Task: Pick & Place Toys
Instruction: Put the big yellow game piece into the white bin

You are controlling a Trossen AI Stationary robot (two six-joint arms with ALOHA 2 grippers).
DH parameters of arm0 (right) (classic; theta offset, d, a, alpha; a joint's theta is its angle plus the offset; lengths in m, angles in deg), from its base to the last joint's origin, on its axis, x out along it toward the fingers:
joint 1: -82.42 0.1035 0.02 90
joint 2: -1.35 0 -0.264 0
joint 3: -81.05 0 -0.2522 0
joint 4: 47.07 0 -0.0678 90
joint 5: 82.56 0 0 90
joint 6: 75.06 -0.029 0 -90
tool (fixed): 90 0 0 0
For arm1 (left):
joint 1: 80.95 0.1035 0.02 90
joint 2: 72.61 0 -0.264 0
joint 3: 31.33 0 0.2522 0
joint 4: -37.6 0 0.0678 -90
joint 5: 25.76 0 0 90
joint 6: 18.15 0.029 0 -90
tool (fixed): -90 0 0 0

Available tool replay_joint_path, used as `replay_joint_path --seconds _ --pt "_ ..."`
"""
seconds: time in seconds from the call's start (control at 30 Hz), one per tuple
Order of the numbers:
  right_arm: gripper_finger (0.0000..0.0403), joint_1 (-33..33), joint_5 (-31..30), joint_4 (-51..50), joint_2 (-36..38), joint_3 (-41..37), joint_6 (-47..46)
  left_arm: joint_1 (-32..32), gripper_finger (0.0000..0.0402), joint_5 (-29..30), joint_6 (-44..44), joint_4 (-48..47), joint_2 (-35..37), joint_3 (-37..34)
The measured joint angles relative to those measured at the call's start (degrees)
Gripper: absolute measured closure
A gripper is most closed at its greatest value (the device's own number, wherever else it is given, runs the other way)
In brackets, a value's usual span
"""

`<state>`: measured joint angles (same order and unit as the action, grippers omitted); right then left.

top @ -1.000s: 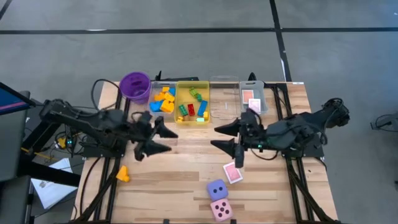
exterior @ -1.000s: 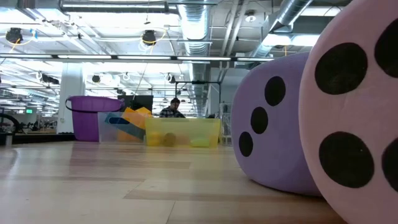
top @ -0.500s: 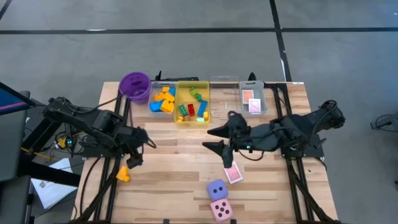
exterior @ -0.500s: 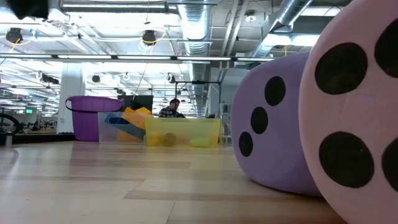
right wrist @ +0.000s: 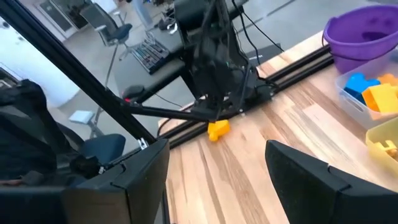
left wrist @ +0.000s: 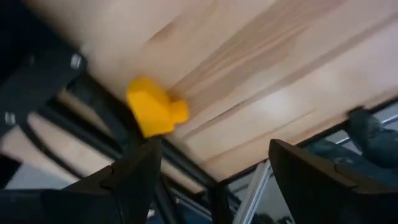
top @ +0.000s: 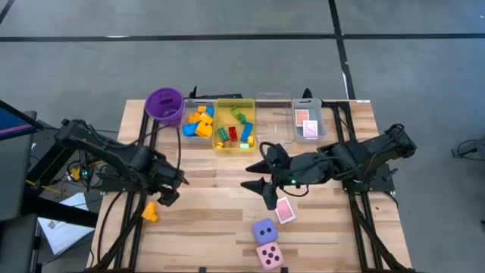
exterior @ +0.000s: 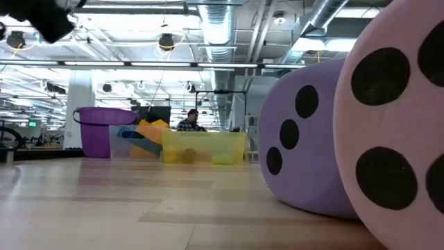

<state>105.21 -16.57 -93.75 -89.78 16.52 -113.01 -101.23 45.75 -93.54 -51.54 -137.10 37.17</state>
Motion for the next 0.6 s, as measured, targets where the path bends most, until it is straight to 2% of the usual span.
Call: replay_joint_path --seconds 0.27,0.6 --pt "0.0143 0.1 0.0 -0.3 -0.1 0.0 0.6 -3.5 0.0112 -5.6 -9.3 7.8 0.0 -9.1" --pt "0.0143 0.0 0.0 -6.0 -0.1 0.0 0.5 -8.9 0.0112 -9.0 -21.2 15.1 0.0 -15.9"
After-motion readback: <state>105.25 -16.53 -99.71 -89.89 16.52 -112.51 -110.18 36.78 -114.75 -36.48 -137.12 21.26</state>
